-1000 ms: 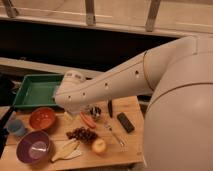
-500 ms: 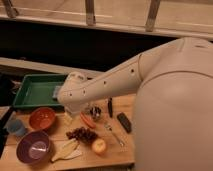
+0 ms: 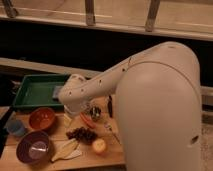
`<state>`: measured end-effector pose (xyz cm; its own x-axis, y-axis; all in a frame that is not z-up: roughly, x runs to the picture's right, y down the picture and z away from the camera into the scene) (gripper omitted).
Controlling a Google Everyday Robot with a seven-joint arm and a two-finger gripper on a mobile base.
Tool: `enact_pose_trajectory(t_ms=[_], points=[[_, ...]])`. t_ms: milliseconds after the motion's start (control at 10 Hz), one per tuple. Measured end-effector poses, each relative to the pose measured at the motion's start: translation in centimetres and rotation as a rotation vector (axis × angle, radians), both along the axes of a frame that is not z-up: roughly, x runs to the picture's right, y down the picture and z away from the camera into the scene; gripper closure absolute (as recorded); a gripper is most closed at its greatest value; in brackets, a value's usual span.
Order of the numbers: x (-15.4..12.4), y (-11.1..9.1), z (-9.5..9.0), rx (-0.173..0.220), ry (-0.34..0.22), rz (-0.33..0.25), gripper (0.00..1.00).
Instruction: Place pepper in table surface
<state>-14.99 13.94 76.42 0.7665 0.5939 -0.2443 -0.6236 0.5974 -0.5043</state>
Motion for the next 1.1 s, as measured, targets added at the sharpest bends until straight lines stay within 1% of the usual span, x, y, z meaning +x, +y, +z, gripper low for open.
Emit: enact_pose_trajectory(t_ms=[200, 300, 500, 600, 800, 900, 1100], points=[[-1.1, 0.8, 1.2, -0.034, -0.008, -0.017, 0.2], [-1.5, 1.5, 2.1, -0.059, -0.007, -0.027, 0.2], [-2.6, 2.3, 2.9, -0.085, -0.01, -0.049, 0.2], [-3.2, 2.9, 3.4, -0.099, -0.002, -0.073, 0.2], [-3.1, 3.6, 4.9, -0.11, 0.049, -0.102, 0.2], [-2.9, 3.6, 5.5, -0.112, 0.068, -0.107, 0.2], [-1.3, 3.2, 6.9, -0.122, 0.126, -0.102, 0.2]])
